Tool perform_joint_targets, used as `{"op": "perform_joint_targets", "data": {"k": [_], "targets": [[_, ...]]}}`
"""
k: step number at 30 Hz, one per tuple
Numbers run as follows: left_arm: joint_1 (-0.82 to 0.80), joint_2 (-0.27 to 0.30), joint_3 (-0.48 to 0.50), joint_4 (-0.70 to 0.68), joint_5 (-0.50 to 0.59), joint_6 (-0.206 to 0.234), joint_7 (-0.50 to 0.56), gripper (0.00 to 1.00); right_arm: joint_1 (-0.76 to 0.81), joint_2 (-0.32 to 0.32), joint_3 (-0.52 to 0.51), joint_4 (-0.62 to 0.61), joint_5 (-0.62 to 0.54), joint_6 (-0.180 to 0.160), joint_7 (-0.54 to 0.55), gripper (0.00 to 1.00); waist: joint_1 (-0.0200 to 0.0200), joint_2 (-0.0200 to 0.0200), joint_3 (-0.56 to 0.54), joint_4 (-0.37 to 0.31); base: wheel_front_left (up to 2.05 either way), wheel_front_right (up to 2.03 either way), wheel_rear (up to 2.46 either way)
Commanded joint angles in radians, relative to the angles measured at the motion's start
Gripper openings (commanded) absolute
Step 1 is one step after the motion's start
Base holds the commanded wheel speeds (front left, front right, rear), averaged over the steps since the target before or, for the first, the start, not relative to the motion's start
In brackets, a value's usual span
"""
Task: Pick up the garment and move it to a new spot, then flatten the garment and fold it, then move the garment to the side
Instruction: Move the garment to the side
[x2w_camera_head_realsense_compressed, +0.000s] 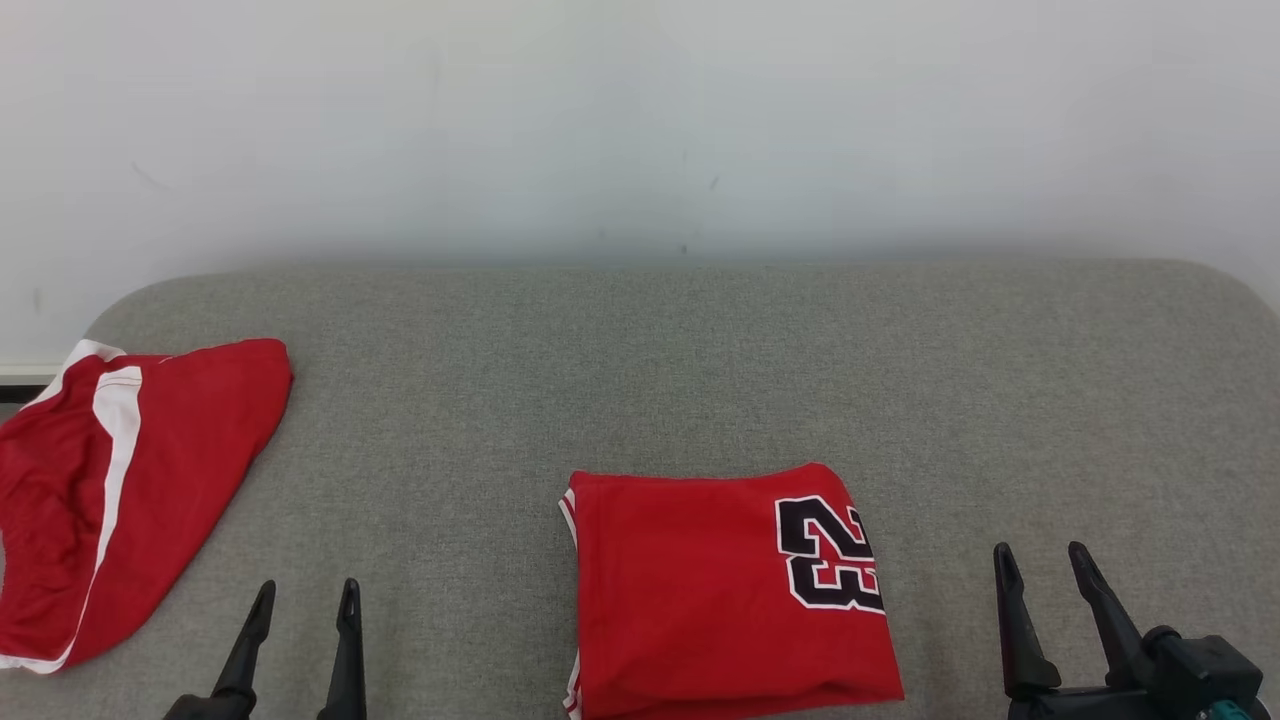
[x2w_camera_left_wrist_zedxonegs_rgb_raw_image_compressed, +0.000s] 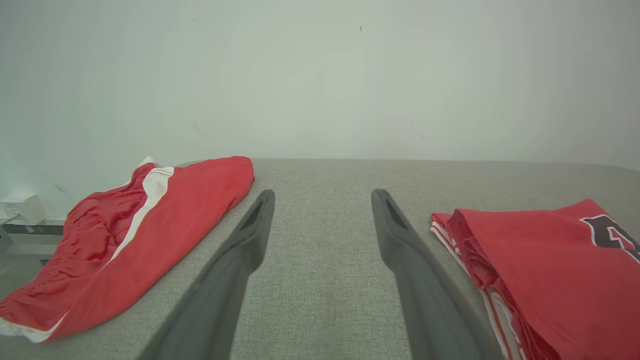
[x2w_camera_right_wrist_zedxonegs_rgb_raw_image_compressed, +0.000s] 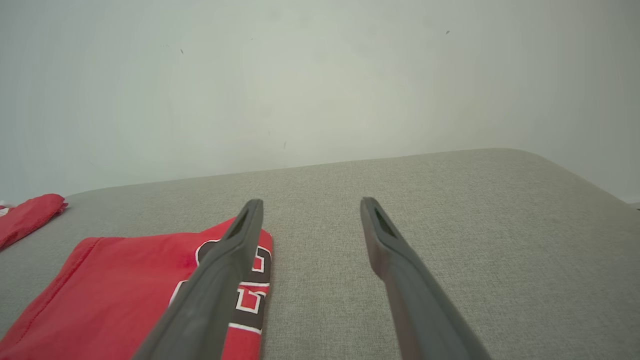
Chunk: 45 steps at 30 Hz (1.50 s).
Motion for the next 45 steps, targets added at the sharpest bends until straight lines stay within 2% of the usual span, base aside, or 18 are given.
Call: {"op": "perform_joint_targets", "data": {"k": [1,15,22,29,45], "targets": [[0.003,0.005,-0.002,0.003,0.006,-0.002,-0.003,1.00,0.011,0.001,-0.002,-0.004,-0.003,-0.003,0.001,1.00,-0.0001,0.0000,0.001,0.000,0.00,0.00,0.00],[-0.005,0.009,-0.016,0.011,0.001,-0.006,-0.003,1.00,0.005,-0.003,0.018,0.001,-0.001,-0.003,0.020,1.00,-0.0001,0.0000,0.005,0.013,0.00,0.00,0.00],[-0.018,-0.006,-0.029,0.008,0.013,-0.006,-0.003,1.00,-0.063,-0.024,0.059,0.064,-0.011,-0.003,0.062,1.00,-0.0001,0.0000,0.027,0.048,0.00,0.00,0.00],[-0.048,-0.012,-0.038,0.025,0.011,-0.006,-0.003,1.00,-0.146,-0.032,0.085,0.177,-0.013,-0.003,0.085,1.00,-0.0001,0.0000,0.059,0.093,0.00,0.00,0.00],[-0.107,-0.021,-0.060,0.049,-0.003,-0.007,-0.003,1.00,-0.340,-0.004,0.141,0.600,0.010,-0.003,0.063,1.00,-0.0001,0.0000,0.114,0.145,0.00,0.00,0.00]]}}
